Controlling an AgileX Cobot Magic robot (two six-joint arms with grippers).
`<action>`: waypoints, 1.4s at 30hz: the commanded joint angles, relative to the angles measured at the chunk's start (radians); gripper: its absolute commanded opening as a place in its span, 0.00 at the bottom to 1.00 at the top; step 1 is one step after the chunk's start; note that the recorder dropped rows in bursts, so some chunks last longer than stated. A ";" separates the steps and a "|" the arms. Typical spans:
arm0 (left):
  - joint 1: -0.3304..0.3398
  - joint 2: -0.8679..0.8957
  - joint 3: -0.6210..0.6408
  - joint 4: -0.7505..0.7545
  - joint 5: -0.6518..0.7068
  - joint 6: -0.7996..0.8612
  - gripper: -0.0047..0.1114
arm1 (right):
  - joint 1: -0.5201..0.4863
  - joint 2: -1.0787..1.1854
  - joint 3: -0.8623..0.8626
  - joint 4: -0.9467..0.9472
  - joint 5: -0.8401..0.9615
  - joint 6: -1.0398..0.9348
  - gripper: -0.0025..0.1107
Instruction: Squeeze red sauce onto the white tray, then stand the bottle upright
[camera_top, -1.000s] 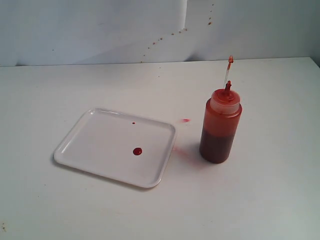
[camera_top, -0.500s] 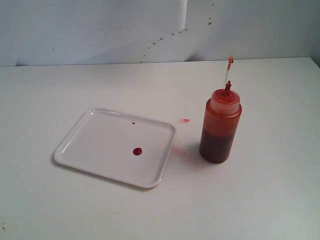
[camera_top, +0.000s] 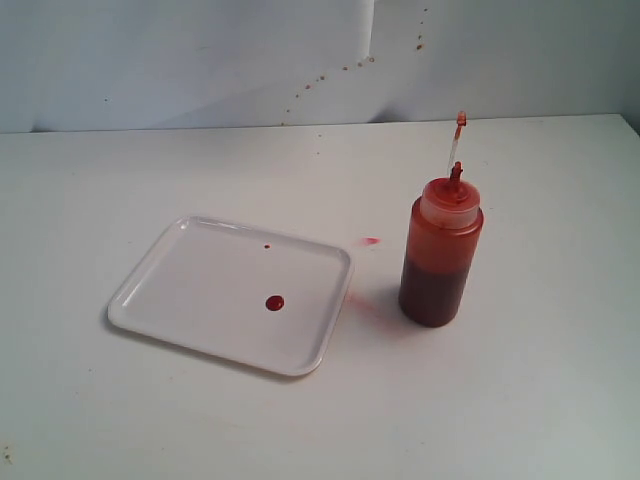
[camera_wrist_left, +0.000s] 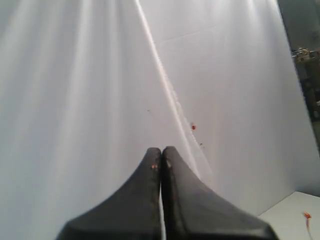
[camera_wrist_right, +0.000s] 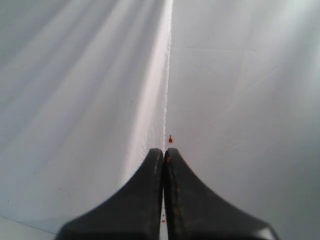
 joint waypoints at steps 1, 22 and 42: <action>0.003 -0.124 -0.007 -0.029 0.275 -0.054 0.05 | 0.005 -0.003 0.007 0.005 0.003 0.002 0.02; 0.351 -0.625 0.263 -0.313 0.393 -0.121 0.05 | 0.005 -0.003 0.007 0.005 0.003 0.002 0.02; 0.351 -0.625 0.489 -1.011 0.339 0.733 0.05 | 0.005 -0.003 0.007 0.005 -0.002 0.004 0.02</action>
